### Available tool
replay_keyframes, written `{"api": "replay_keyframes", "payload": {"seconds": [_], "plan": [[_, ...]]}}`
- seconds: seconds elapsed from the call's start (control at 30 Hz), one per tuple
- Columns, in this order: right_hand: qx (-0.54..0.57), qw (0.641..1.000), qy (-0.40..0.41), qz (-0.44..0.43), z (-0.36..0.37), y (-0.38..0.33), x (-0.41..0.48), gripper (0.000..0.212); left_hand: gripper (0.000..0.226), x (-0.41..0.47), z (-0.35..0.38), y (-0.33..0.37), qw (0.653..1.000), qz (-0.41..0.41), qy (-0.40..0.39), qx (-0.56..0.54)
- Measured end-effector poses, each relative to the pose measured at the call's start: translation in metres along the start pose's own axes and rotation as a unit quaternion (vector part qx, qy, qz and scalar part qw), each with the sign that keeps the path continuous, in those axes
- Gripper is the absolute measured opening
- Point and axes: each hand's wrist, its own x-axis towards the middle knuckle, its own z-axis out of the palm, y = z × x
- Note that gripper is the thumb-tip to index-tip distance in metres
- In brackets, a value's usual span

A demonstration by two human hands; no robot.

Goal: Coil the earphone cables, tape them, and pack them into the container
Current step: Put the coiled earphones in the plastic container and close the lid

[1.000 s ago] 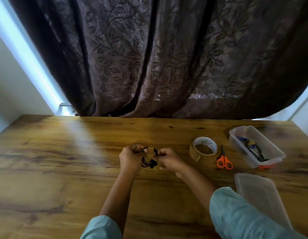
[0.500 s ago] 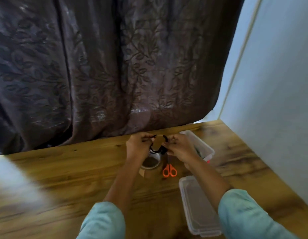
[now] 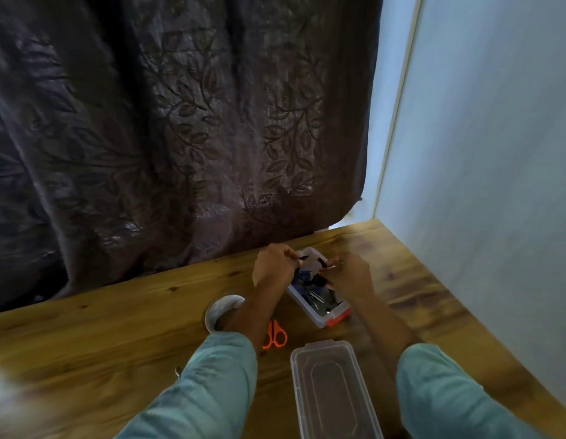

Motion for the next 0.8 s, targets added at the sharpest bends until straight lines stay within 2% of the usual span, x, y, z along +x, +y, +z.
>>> {"api": "replay_keyframes", "payload": {"seconds": [0.23, 0.43, 0.57, 0.67, 0.8], "plan": [[-0.071, 0.997, -0.001, -0.025, 0.022, 0.007, 0.008, 0.026, 0.019, 0.006, 0.023, -0.005, 0.991, -0.005, 0.038, 0.125], [-0.106, 0.994, -0.005, -0.031, 0.029, 0.012, 0.012, 0.016, 0.022, 0.009, 0.034, -0.010, 0.983, 0.015, 0.055, 0.173], [-0.123, 0.992, -0.018, -0.031, 0.026, 0.011, 0.008, 0.017, 0.025, 0.003, 0.037, -0.017, 0.987, 0.016, 0.058, 0.149], [-0.115, 0.992, -0.001, -0.054, 0.022, 0.011, -0.004, 0.018, 0.026, -0.010, 0.034, -0.021, 0.991, 0.027, 0.088, 0.096], [-0.078, 0.986, 0.056, -0.139, 0.016, 0.013, -0.035, 0.016, 0.022, -0.035, 0.029, -0.024, 0.992, -0.005, 0.128, -0.006]]}}
